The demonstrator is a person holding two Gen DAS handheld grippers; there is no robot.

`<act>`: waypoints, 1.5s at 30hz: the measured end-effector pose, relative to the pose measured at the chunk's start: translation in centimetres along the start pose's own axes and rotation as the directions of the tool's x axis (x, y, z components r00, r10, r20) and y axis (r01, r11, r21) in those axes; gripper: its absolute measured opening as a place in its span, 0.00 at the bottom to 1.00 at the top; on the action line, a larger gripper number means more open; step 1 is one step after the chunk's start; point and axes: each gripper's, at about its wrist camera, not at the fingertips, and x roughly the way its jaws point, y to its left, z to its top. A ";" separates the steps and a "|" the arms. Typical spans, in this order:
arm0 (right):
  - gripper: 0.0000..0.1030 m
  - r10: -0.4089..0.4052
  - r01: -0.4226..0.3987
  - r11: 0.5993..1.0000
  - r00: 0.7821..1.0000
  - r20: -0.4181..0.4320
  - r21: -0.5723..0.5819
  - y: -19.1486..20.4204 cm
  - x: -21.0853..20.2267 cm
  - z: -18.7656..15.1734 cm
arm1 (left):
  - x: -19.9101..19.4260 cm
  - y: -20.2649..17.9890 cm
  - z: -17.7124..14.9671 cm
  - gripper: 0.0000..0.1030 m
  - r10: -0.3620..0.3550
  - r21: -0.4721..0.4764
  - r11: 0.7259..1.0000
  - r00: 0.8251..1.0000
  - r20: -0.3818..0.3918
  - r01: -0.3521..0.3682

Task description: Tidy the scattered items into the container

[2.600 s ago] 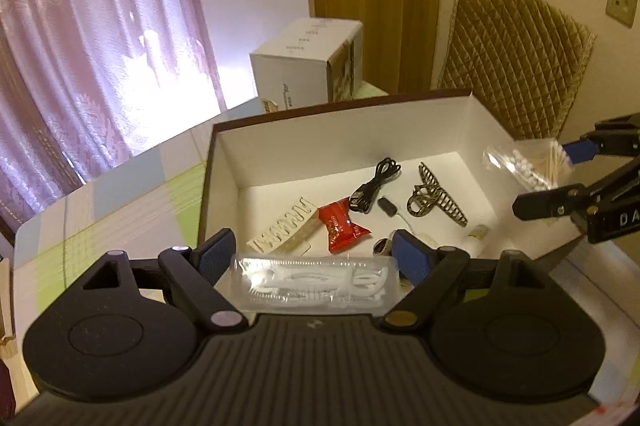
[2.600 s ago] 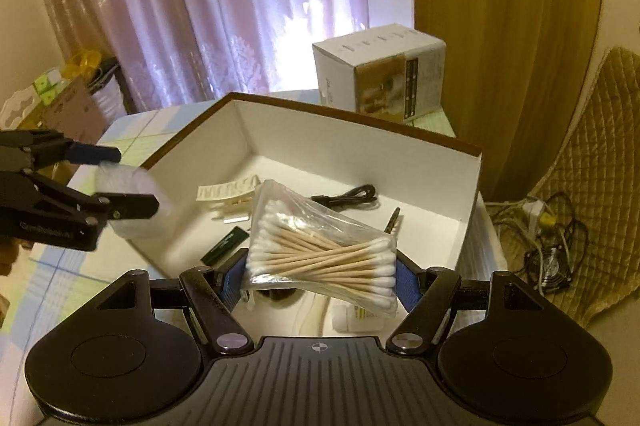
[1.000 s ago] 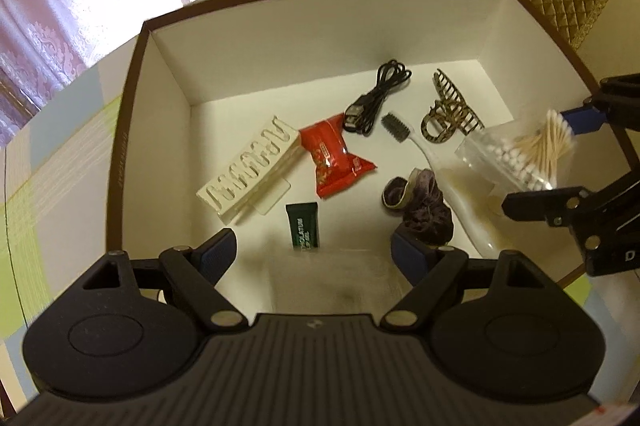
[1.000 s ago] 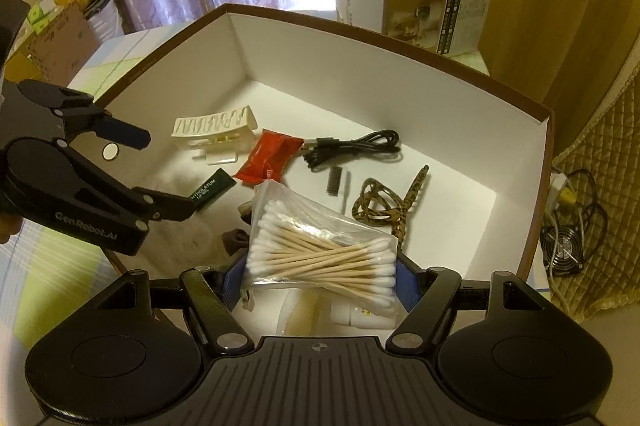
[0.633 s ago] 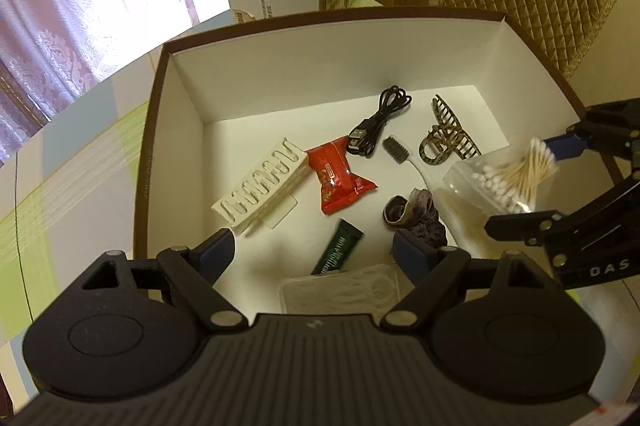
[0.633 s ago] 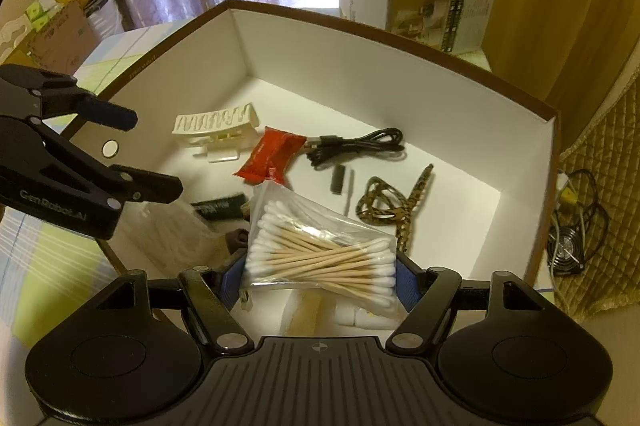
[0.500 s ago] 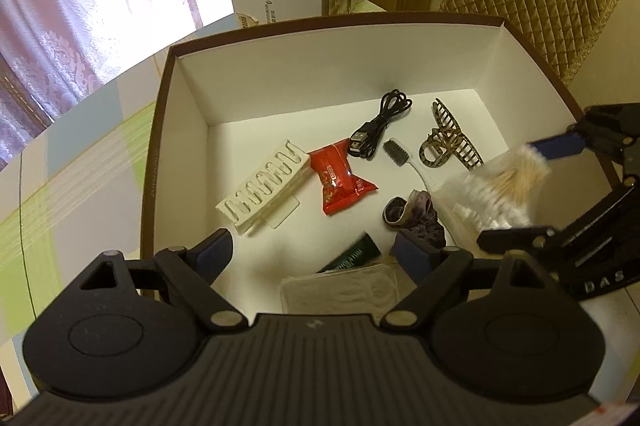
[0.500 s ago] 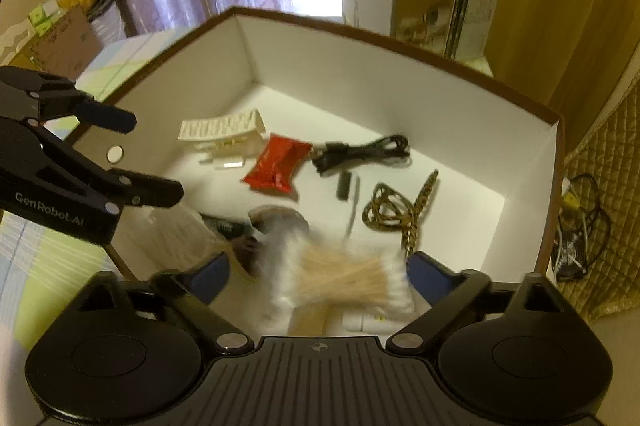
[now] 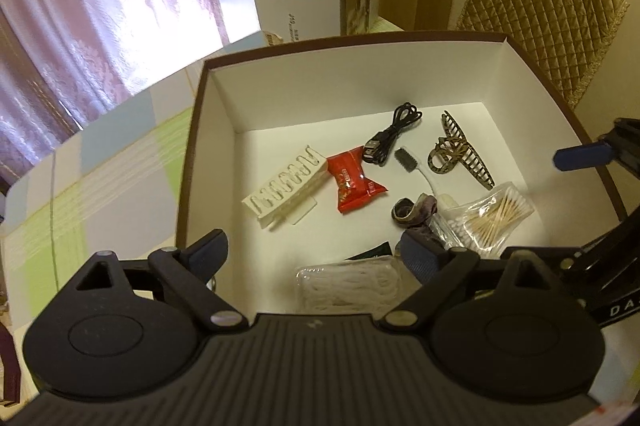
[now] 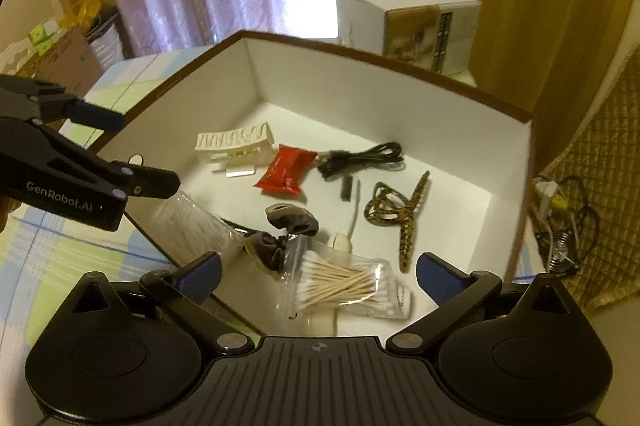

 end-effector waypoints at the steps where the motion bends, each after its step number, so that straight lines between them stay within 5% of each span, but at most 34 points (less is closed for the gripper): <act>1: 0.98 -0.005 0.005 1.000 1.000 0.012 0.009 0.1 -0.4 -0.1 | -0.3 0.0 -0.1 0.89 -0.003 -0.002 1.000 1.000 0.003 0.003; 15: 0.98 -0.181 0.177 0.983 0.975 0.133 0.039 2.7 -4.6 -2.4 | -5.5 -0.8 -3.0 0.92 0.051 -0.047 0.998 0.996 0.075 -0.048; 45: 0.98 -0.121 0.108 0.989 0.985 0.123 0.104 6.3 -10.3 -7.2 | -13.6 -2.7 -9.9 0.92 0.082 -0.170 0.983 0.994 0.067 -0.069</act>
